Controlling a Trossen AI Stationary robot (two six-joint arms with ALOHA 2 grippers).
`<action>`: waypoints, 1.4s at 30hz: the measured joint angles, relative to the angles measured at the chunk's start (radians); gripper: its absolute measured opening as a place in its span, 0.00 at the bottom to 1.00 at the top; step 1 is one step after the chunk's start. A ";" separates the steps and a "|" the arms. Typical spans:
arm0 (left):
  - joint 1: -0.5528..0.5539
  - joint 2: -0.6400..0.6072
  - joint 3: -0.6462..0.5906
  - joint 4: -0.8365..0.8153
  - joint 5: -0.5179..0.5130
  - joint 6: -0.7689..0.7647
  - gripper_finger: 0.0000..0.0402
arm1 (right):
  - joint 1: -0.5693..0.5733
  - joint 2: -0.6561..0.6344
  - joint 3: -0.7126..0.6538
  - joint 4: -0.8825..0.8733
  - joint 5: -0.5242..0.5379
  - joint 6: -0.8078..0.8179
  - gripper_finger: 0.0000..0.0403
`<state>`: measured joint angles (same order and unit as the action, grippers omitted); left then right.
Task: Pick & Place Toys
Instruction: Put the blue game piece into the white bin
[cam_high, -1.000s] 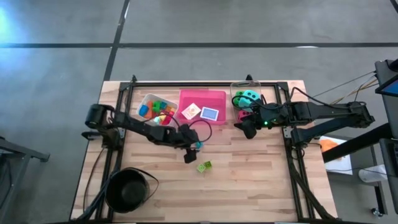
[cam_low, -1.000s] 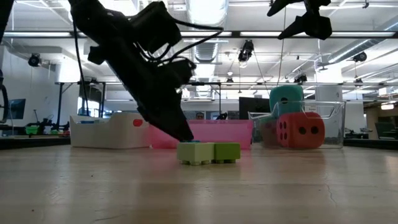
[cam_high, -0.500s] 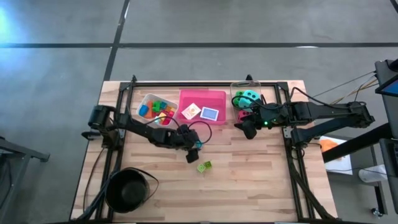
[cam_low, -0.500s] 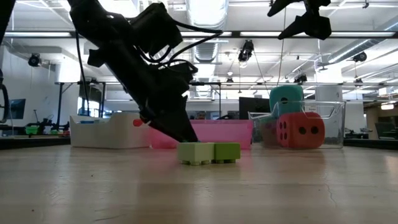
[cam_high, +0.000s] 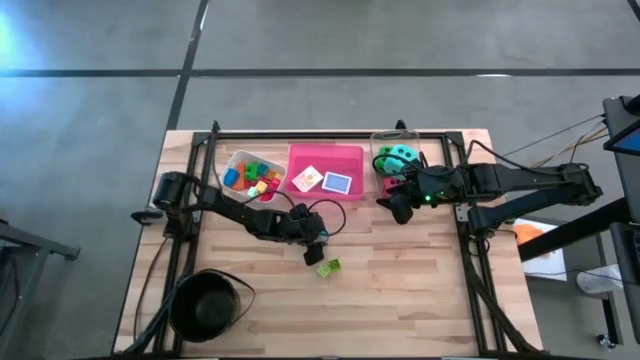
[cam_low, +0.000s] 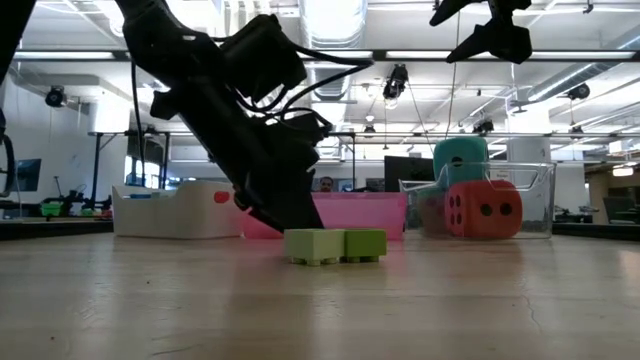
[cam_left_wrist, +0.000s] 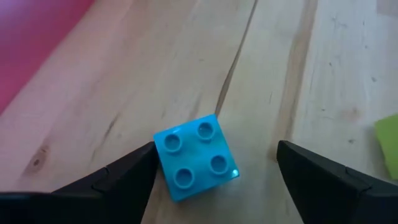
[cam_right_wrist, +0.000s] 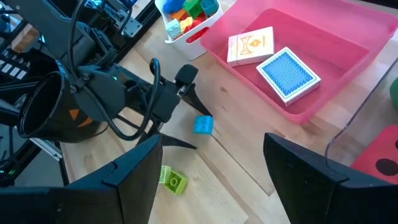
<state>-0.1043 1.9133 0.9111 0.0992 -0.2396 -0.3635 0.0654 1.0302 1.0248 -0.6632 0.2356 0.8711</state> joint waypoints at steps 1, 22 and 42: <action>0.000 0.001 0.003 -0.004 0.000 0.000 0.81 | 0.000 0.000 0.000 0.000 0.000 0.000 0.67; 0.002 -0.015 0.037 -0.097 0.055 -0.044 0.34 | -0.001 0.000 0.000 -0.002 -0.001 -0.011 0.67; 0.089 -0.415 0.065 -0.379 0.021 -0.009 0.34 | 0.000 0.000 0.000 0.023 0.001 -0.013 0.67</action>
<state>-0.0157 1.4985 0.9764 -0.2800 -0.2183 -0.3722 0.0650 1.0302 1.0248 -0.6405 0.2368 0.8580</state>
